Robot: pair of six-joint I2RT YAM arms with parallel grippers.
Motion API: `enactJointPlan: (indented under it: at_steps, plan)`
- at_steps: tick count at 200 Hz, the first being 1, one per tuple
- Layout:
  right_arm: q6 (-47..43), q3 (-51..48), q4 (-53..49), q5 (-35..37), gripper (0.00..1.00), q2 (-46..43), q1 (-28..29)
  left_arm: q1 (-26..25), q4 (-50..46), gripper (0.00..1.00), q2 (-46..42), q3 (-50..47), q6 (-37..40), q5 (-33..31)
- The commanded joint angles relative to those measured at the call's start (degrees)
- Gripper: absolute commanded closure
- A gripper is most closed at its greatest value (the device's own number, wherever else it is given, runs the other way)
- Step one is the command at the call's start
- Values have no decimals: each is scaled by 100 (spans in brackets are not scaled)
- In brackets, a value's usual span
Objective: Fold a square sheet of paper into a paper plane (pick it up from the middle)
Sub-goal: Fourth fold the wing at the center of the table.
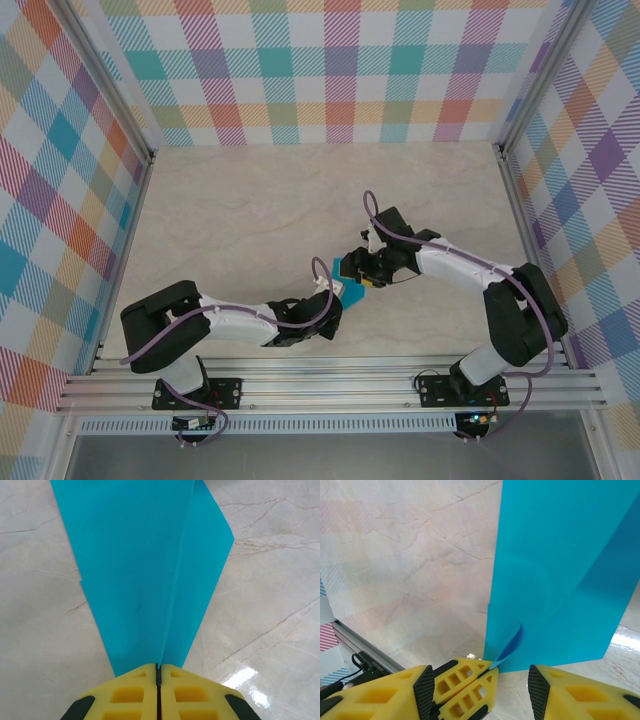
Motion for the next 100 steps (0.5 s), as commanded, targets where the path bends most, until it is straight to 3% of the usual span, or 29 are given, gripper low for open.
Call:
enactJointPlan:
  at_steps: [1, 19, 70, 100]
  plan:
    - [-83, -204, -56, 30, 44, -224, -26, 155, 379, 92, -165, -128, -60, 573]
    - [-89, -296, -10, -10, 46, -325, -32, 295, 512, 92, -175, -200, -103, 884]
    - [-8, -535, 444, -367, 70, -219, -32, 674, 1000, 92, -332, -573, -344, 1461]
    - [36, -478, 715, -619, 79, 40, -32, 845, 1287, 92, -389, -803, -516, 1729]
